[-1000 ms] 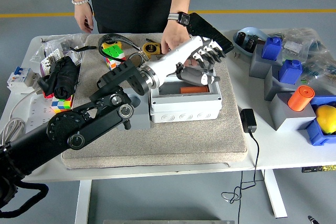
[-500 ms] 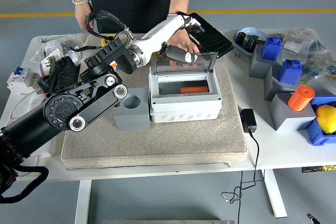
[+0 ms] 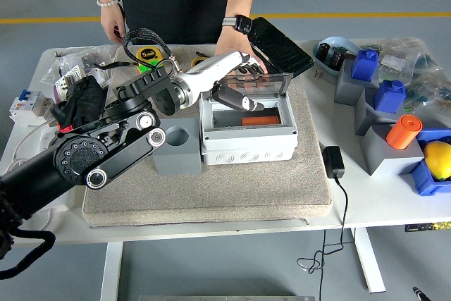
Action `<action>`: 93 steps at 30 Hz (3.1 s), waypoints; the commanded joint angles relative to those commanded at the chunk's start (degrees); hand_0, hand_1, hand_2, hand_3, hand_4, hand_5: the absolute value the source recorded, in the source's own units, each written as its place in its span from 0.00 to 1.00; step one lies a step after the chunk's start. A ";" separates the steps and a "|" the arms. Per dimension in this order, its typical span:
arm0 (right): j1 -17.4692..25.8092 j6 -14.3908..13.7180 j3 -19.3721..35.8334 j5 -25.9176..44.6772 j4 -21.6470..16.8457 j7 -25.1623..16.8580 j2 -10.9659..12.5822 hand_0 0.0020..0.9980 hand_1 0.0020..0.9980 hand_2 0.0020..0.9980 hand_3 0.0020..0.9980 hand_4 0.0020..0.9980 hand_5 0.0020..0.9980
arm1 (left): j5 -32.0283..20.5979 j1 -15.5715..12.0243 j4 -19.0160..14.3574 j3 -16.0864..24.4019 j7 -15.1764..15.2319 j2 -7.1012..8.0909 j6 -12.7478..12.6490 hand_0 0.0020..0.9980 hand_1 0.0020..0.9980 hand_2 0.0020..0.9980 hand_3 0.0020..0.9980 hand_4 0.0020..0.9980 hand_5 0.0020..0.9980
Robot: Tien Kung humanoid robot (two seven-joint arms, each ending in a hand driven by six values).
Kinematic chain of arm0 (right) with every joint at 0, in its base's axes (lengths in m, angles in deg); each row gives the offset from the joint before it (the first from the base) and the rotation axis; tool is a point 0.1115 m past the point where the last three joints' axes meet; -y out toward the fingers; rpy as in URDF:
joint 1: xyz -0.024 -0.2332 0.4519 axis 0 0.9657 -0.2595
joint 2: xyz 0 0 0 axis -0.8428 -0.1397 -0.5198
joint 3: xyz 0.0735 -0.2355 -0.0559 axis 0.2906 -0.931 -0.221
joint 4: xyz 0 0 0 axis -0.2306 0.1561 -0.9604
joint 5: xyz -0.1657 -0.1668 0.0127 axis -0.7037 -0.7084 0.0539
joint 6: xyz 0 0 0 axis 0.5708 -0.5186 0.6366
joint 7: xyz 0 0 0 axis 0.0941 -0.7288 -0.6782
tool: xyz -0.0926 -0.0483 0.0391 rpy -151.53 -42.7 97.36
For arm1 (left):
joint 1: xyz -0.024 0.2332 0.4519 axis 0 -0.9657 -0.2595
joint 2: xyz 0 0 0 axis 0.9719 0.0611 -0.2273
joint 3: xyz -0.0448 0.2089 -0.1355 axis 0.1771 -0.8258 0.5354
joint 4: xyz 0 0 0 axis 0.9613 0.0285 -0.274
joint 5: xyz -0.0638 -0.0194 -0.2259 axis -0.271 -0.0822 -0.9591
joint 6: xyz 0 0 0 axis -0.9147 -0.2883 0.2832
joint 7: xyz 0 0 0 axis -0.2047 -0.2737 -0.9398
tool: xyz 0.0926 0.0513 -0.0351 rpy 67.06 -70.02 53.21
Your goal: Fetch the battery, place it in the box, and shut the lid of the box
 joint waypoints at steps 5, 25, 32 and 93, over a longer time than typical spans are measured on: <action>0.18 0.06 0.09 0.13 -0.01 -0.13 -0.02 0.67 0.64 0.64 0.53 0.88 0.43 | -1.18 -1.65 -3.56 -0.23 -0.98 0.92 0.70 0.77 0.75 0.73 0.70 0.93 0.32; 0.40 -0.22 0.40 -0.20 0.05 -0.09 -0.16 0.67 0.64 0.64 0.53 0.88 0.43 | -3.81 -6.67 -7.90 -2.48 -1.48 1.62 1.38 0.72 0.73 0.70 0.66 0.92 0.32; 0.42 -0.35 0.32 -0.02 0.04 -0.23 -0.13 0.67 0.64 0.64 0.54 0.88 0.44 | -6.52 -7.79 -9.30 0.30 0.61 2.00 0.20 0.70 0.72 0.69 0.66 0.91 0.31; -2.07 1.62 -2.17 3.13 0.99 0.53 0.31 0.66 0.64 0.64 0.53 0.88 0.43 | -43.12 -23.39 -6.98 29.75 22.41 5.59 -11.41 0.26 0.32 0.46 0.51 0.93 0.30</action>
